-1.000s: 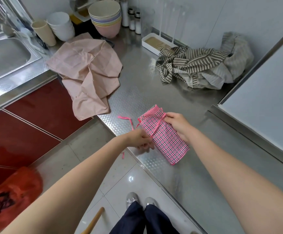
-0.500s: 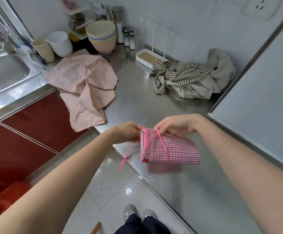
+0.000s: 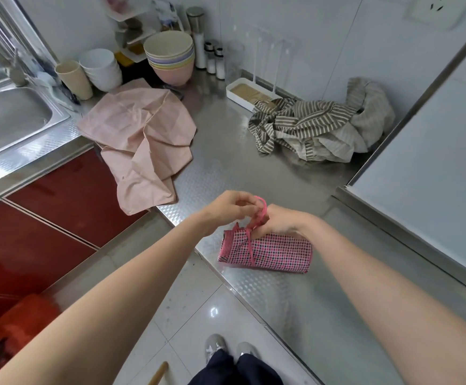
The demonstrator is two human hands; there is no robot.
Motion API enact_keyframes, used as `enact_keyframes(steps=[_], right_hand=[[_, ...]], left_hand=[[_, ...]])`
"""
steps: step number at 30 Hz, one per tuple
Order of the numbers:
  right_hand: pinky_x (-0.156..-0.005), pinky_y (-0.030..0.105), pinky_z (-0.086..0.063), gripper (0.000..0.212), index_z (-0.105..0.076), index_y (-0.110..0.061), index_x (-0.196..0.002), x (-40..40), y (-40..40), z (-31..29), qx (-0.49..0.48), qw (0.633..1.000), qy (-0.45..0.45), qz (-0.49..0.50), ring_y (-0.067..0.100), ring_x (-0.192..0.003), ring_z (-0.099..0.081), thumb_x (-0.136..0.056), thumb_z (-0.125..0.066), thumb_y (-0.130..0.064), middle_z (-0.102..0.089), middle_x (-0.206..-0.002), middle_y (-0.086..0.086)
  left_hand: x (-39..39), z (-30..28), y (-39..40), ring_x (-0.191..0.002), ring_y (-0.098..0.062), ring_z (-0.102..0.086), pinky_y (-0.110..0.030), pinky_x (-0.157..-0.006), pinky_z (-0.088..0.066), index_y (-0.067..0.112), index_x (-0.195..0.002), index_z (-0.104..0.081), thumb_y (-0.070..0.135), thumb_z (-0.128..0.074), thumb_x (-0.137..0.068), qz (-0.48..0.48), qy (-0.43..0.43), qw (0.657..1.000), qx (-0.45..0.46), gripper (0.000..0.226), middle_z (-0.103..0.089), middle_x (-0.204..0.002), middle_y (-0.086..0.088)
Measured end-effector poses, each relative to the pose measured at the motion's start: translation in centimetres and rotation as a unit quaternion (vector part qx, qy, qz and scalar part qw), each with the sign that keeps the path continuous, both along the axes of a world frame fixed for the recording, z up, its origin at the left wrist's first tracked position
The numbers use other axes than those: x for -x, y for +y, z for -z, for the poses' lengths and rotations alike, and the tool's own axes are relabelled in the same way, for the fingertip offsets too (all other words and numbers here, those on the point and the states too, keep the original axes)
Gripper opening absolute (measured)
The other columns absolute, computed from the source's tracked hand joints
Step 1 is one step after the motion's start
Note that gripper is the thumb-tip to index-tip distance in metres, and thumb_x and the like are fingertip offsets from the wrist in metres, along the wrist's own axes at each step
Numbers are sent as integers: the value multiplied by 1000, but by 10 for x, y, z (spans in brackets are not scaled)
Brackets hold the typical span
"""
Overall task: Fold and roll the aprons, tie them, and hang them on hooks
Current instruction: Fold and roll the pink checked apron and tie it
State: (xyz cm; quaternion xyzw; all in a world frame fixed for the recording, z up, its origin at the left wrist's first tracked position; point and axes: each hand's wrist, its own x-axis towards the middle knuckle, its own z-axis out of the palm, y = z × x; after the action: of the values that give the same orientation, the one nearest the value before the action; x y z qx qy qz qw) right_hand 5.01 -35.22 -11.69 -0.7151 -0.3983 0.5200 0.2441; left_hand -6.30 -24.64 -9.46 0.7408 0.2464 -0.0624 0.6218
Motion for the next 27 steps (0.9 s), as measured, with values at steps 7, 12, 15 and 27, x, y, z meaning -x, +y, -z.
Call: enact_keyframes(steps=[7,12,15,27], right_hand=[[-77,30,-37,27,-69,3,-99,-5,-1,11,22,999,-39,20,16,-81,-50,-80,-72,-16,-56,-76,2],[-70,21,-44,17,-67,-6,-95,-8,-5,5,56,993,93,35,9,-71,-57,-95,-51,-13,-62,-79,0],[-54,15,-45,25,-64,-2,-101,-19,-8,7,24,976,124,176,3,-54,-59,-99,-40,-10,-64,-72,4],[-49,24,-41,35,-44,-8,-124,-48,-9,24,66,902,-33,426,18,-60,-55,-90,-43,0,-64,-93,12]], left_hand=[[31,23,-1,-123,-23,-49,-41,-105,-41,26,-147,-17,19,-72,-80,6,112,992,51,87,-40,-133,0],[29,39,-9,-112,-26,-58,-39,-99,-47,13,-127,-51,13,-64,-86,2,122,991,-53,43,-60,-120,-10],[30,39,-7,-109,-23,-59,-34,-96,-48,11,-122,-56,11,-61,-88,32,120,988,-90,34,-62,-115,-7],[21,41,-3,-112,-25,-56,-33,-95,-46,5,-123,-53,10,-56,-90,182,181,954,-157,33,-58,-120,-11]])
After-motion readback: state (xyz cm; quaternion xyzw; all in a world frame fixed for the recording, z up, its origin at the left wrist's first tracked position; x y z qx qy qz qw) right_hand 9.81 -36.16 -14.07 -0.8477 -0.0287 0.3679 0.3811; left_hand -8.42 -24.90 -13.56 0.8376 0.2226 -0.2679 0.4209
